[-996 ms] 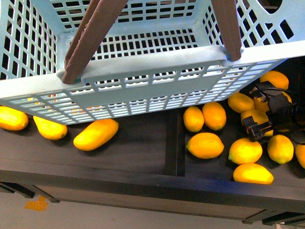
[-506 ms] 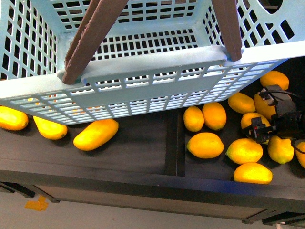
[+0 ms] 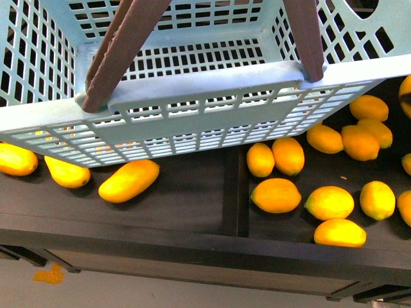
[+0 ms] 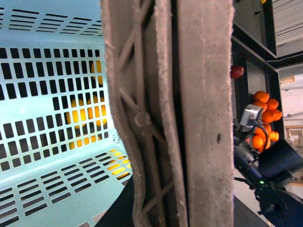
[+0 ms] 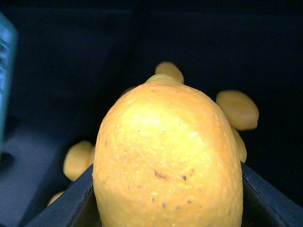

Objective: Pick lemon and mango into basket

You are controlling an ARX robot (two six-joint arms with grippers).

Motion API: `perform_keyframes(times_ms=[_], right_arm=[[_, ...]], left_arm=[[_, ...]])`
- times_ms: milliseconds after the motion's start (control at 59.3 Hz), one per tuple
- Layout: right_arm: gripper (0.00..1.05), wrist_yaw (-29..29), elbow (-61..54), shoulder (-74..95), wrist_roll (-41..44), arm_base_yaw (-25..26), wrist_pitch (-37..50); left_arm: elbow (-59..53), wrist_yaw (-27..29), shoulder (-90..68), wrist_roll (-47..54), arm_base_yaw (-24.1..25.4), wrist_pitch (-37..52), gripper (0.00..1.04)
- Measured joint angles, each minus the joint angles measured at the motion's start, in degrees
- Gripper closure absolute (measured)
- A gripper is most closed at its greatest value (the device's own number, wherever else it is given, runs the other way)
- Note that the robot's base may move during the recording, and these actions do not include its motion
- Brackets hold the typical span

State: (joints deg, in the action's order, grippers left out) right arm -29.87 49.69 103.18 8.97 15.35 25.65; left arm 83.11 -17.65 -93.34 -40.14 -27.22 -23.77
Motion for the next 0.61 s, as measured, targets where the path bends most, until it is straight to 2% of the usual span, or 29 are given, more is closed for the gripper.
perform_keyframes(times_ms=[202,388,607], right_arm=[[0.45,0.7,0.35,-9.92,-6.51,-4.13,-0.26],[0.45,3.74,1.36,-15.04,-13.49,-11.93,2.08],[0.45,8.96,3.06,-13.77,-14.27,-20.9,1.86]], left_arm=[[0.0,0.07,0.0,0.02,0.0,0.0,0.89],[0.0,0.09,0.0,0.02,0.0,0.0,0.89],[0.0,0.07,0.0,0.02,0.0,0.0,0.89]])
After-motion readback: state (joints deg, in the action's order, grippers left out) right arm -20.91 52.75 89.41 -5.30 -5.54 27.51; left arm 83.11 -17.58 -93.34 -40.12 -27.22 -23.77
